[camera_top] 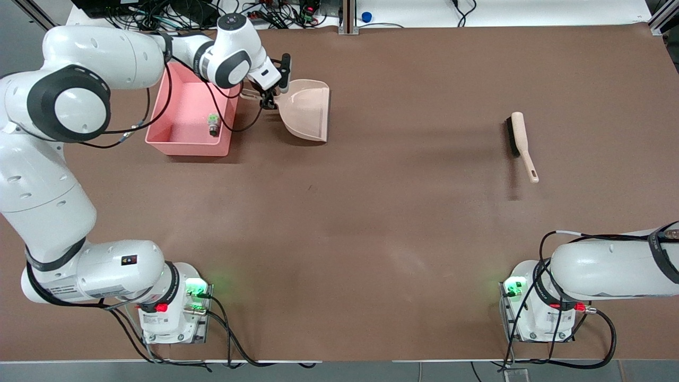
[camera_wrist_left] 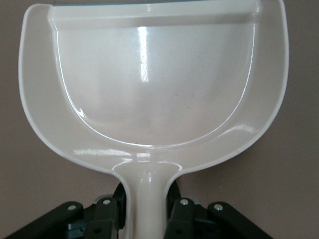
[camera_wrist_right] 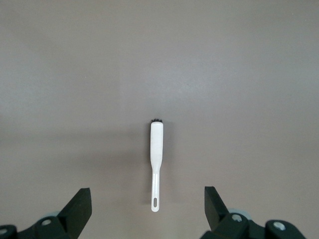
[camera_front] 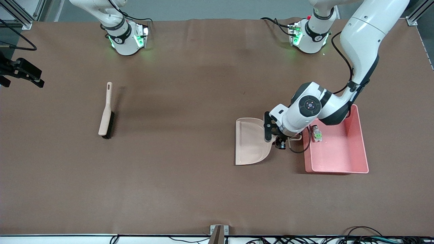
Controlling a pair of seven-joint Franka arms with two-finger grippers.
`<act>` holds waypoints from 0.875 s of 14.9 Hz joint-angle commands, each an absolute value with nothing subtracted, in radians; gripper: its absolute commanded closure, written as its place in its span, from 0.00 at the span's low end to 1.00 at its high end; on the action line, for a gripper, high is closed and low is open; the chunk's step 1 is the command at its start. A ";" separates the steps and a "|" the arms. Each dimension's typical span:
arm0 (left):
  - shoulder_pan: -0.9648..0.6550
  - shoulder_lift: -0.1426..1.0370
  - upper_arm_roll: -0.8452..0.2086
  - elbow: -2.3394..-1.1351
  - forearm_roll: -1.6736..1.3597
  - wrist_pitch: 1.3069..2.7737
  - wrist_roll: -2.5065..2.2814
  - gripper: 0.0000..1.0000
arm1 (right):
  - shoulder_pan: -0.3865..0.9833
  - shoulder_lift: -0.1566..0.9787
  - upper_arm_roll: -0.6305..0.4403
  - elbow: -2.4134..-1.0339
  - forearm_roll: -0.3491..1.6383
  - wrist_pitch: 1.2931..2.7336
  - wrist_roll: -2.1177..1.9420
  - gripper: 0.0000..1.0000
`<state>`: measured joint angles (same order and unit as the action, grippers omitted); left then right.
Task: Clean e-waste and dump in bin
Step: 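Lower the empty dustpan onto the table beside the bin with the left gripper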
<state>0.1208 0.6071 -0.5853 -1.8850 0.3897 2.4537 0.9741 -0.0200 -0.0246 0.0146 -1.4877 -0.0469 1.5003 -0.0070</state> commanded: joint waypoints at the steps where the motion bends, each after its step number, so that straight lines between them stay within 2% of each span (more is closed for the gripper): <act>1: 0.094 0.617 -0.574 -1.876 0.410 2.483 0.936 1.00 | -0.012 -0.020 0.008 -1.471 -0.055 1.473 0.008 0.00; 11: 0.034 0.660 -0.546 -1.875 0.410 2.551 0.923 0.98 | -0.020 -0.018 0.005 -1.471 -0.055 1.473 0.005 0.00; 12: 0.034 0.664 -0.546 -1.875 0.410 2.554 0.923 0.97 | -0.020 -0.018 0.005 -1.471 -0.054 1.471 0.006 0.00; 13: 0.034 0.664 -0.546 -1.875 0.408 2.554 0.920 0.88 | -0.028 -0.018 0.003 -1.471 -0.042 1.470 0.006 0.00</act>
<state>0.0484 0.6459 -0.5570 -1.8847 0.3900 2.5298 0.9406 -0.0201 -0.0239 0.0042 -1.4876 -0.0466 1.4854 -0.0069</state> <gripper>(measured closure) 0.670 0.000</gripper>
